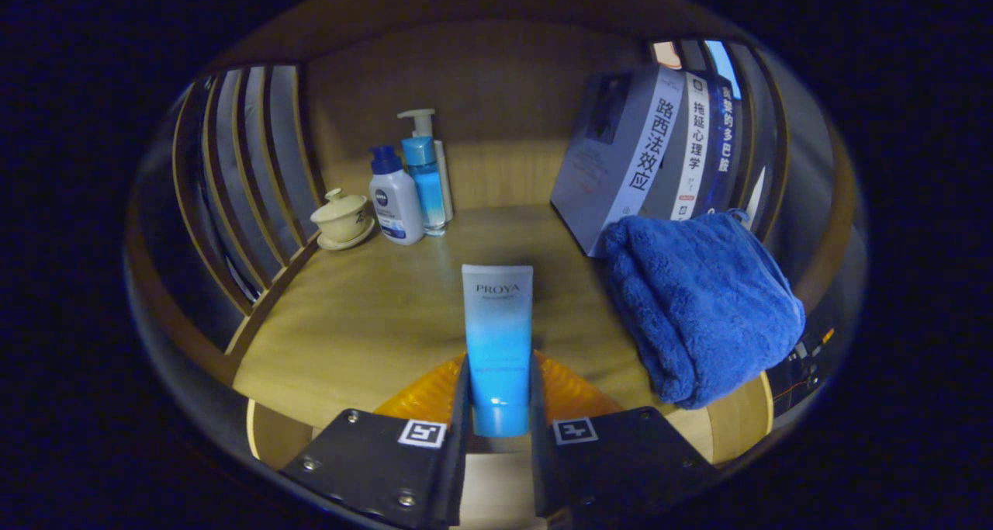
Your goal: Pull open the drawer, take out the items inside it, and place them on the countertop above the cabinet.
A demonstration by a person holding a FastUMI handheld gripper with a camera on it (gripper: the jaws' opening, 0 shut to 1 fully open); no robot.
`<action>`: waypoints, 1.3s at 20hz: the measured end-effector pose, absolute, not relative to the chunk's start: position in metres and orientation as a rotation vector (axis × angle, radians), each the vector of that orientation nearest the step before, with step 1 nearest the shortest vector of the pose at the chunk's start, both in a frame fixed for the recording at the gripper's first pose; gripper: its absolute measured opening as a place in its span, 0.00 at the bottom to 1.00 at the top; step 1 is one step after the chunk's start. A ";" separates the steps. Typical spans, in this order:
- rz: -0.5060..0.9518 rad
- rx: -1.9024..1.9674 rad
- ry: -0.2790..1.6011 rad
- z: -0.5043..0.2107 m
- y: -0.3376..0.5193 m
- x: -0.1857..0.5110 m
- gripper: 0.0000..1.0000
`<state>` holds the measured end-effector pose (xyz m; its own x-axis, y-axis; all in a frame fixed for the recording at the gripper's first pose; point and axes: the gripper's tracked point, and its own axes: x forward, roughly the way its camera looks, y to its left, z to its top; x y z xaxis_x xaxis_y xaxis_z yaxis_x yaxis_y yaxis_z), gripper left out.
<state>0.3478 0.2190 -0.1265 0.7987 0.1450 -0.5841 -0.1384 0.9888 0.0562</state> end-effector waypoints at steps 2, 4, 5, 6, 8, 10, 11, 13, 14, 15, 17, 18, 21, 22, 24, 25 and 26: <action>0.163 0.008 0.603 -0.125 0.220 0.353 0.36; 0.169 0.014 0.586 -0.127 0.226 0.359 0.36; 0.174 0.012 0.578 -0.126 0.226 0.360 0.36; 0.173 0.010 0.569 -0.126 0.226 0.362 0.36; 0.173 0.000 0.556 -0.126 0.226 0.363 0.37; 0.174 -0.011 0.549 -0.126 0.227 0.363 0.42; 0.174 -0.012 0.540 -0.123 0.227 0.363 0.43; 0.171 -0.008 0.499 -0.107 0.224 0.358 0.50; 0.167 -0.006 0.478 -0.100 0.221 0.357 0.57; 0.163 -0.010 0.459 -0.094 0.219 0.353 0.66; 0.153 -0.036 0.416 -0.082 0.213 0.340 0.84; 0.159 -0.043 0.394 -0.074 0.212 0.330 0.93; 0.169 -0.014 0.297 -0.048 0.213 0.302 0.97; 0.167 -0.005 0.271 -0.040 0.212 0.291 0.97; 0.161 0.005 0.221 -0.025 0.209 0.272 0.97; 0.155 0.004 0.197 -0.016 0.207 0.262 0.97; 0.144 0.000 0.179 -0.009 0.204 0.253 0.97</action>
<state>0.2533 0.2035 -0.0095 0.9739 0.1423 -0.1770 -0.1423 0.9897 0.0129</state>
